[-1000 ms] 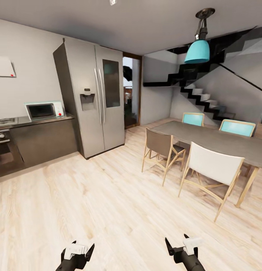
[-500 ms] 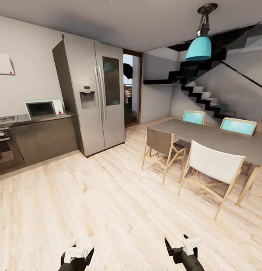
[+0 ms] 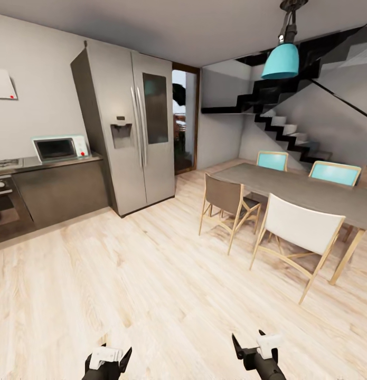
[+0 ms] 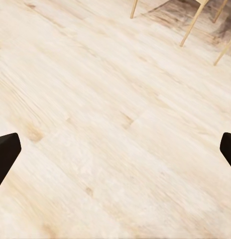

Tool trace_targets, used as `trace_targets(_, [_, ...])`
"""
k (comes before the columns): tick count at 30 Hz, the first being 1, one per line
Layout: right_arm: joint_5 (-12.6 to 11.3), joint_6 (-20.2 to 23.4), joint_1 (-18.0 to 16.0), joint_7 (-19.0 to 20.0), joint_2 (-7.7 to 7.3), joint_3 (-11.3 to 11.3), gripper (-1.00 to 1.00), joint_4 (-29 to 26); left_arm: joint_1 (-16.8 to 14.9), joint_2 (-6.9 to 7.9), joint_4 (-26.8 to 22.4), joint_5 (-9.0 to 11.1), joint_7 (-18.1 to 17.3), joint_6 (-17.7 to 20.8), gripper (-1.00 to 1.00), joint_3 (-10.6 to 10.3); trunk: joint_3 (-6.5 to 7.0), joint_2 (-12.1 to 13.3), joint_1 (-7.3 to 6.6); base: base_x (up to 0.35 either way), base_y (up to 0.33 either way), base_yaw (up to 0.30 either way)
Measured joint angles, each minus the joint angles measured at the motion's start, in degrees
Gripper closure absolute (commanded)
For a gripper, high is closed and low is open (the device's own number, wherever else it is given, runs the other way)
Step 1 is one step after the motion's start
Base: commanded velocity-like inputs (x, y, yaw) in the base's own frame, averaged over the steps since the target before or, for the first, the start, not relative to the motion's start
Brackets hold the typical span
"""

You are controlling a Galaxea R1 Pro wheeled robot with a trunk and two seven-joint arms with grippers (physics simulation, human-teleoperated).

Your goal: Put the three can of soda from the living room inside the tash can in the kitchen.

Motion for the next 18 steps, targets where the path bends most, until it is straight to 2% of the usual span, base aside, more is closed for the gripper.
trace_targets(18, [0.01, 0.01, -0.03, -0.47, 0.09, 0.2, -1.0, 0.09, 0.03, -0.06, 0.0, -0.04, 0.0, -0.91, -1.0, 0.02, -1.15, 0.0, 0.0, 0.0, 0.0, 0.011])
